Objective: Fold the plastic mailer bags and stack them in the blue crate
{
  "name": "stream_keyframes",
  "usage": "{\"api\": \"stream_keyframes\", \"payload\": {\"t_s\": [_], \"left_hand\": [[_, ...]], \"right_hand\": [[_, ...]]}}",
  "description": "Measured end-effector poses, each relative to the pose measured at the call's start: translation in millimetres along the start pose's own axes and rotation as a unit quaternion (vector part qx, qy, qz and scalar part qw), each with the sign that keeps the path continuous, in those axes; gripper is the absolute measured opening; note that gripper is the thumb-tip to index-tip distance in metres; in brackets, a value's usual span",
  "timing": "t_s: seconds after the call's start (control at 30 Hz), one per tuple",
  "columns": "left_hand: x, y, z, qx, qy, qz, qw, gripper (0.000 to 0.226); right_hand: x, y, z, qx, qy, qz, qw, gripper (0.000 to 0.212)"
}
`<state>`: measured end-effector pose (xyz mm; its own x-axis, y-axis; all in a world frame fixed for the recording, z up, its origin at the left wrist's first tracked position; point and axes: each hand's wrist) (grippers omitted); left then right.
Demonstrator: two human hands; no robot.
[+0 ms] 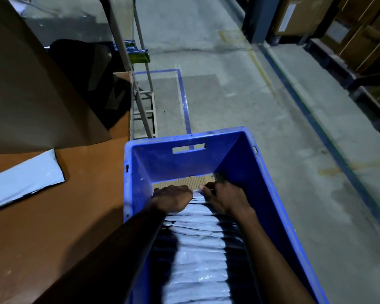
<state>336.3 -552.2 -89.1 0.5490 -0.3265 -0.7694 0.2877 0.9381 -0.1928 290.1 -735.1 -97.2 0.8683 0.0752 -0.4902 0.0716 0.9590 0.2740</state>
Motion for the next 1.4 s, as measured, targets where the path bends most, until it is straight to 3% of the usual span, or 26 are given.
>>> {"api": "stream_keyframes", "payload": {"t_s": [0.13,0.23,0.4,0.57,0.67,0.8,1.0,1.2,1.4], "left_hand": [[-4,1,2,-0.003,0.013,0.054,0.998,0.064],[-24,-6,11,0.028,-0.038,0.065,0.997,0.057],[-95,-9,15,0.112,-0.245,0.005,0.963,0.049],[-157,29,-11,0.038,-0.440,-0.068,0.895,0.044],[-190,63,-28,-0.016,-0.508,-0.083,0.857,0.037],[-238,115,-50,-0.070,-0.514,-0.053,0.853,0.039],[-274,198,-102,-0.149,-0.489,0.000,0.860,0.034],[-271,265,-133,-0.190,-0.465,-0.020,0.864,0.035],[-241,306,-101,-0.172,-0.495,-0.015,0.852,0.041]], "right_hand": [[-5,6,4,-0.002,0.016,0.003,1.000,0.047],[-15,11,10,0.029,-0.059,0.022,0.998,0.036],[-49,36,28,0.057,-0.109,0.039,0.992,0.032],[-102,88,29,0.095,-0.159,0.074,0.980,0.030],[-135,134,22,0.096,-0.230,0.101,0.963,0.026],[-163,202,5,0.131,-0.293,0.115,0.940,0.029],[-163,304,-35,0.209,-0.293,0.157,0.920,0.029],[-133,365,-76,0.192,-0.236,0.158,0.939,0.025],[-84,405,-83,0.187,-0.231,0.147,0.943,0.027]]}}
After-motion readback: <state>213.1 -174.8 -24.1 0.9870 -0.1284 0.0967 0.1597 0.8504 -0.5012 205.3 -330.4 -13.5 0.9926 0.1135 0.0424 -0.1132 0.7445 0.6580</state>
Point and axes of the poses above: each hand's wrist, its own x-axis towards the middle knuckle, its own z-axis out of the back of the hand, y = z × x, and after that the axes turned 8 degrees about y, right-handed
